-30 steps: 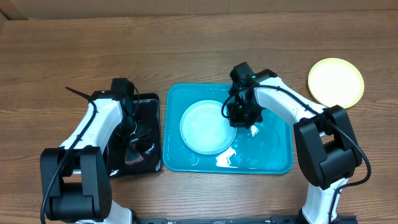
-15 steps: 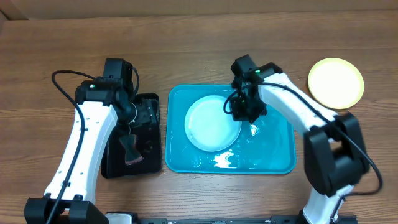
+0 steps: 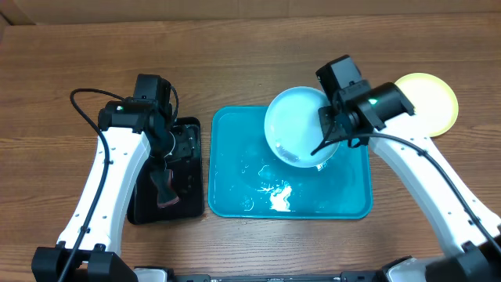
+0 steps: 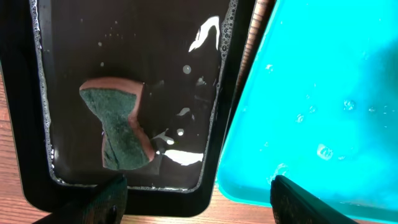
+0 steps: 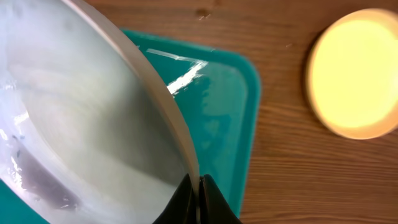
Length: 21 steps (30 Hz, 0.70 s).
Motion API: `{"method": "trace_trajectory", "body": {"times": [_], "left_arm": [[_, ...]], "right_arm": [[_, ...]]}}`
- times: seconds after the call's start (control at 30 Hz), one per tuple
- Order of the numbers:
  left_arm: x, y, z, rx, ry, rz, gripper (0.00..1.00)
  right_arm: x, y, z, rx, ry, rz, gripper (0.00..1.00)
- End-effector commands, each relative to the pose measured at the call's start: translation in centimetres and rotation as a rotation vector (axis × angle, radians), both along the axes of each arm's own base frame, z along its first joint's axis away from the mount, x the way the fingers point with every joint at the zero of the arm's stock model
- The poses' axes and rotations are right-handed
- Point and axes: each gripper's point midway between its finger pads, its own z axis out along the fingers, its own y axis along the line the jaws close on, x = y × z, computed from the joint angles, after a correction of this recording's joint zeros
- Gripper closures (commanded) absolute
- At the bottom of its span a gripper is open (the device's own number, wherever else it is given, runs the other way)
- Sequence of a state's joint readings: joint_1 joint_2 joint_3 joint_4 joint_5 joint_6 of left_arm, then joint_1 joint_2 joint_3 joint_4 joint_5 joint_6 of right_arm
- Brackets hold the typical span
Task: Clean dirty plates on tray and stack at the side
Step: 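Lift the light-blue plate by its rim with the right gripper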
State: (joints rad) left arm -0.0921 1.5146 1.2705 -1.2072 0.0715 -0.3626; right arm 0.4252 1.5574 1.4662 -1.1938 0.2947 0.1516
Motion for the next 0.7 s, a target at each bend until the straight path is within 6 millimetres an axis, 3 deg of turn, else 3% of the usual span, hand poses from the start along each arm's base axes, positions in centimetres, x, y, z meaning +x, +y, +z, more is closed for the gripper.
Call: {"method": "trace_trajectory", "body": {"times": [0.0, 0.37, 0.47, 0.53, 0.6, 0.67], "left_arm": [[0.2, -0.4, 0.2, -0.005, -0.01, -0.035, 0.27], [0.2, -0.3, 0.2, 0.0, -0.008, -0.039, 0.28], [0.2, -0.3, 0.2, 0.0, -0.011, -0.052, 0.51], [0.3, -0.4, 0.2, 0.0, -0.014, -0.056, 0.53], [0.3, -0.5, 0.2, 0.002, -0.018, -0.065, 0.75], [0.4, -0.5, 0.2, 0.002, -0.021, -0.065, 0.89]], "right_arm": [[0.4, -1.5, 3.6, -0.037, -0.119, -0.023, 0.96], [0.4, -1.7, 4.4, -0.133, -0.133, 0.108, 0.96], [0.1, -0.9, 4.3, -0.111, -0.131, 0.113, 0.96], [-0.2, 0.5, 3.8, -0.027, -0.113, 0.1, 0.96], [-0.7, 2.2, 3.0, 0.088, -0.068, 0.086, 0.96], [-0.6, 2.6, 2.1, 0.131, -0.042, 0.019, 0.96]]}}
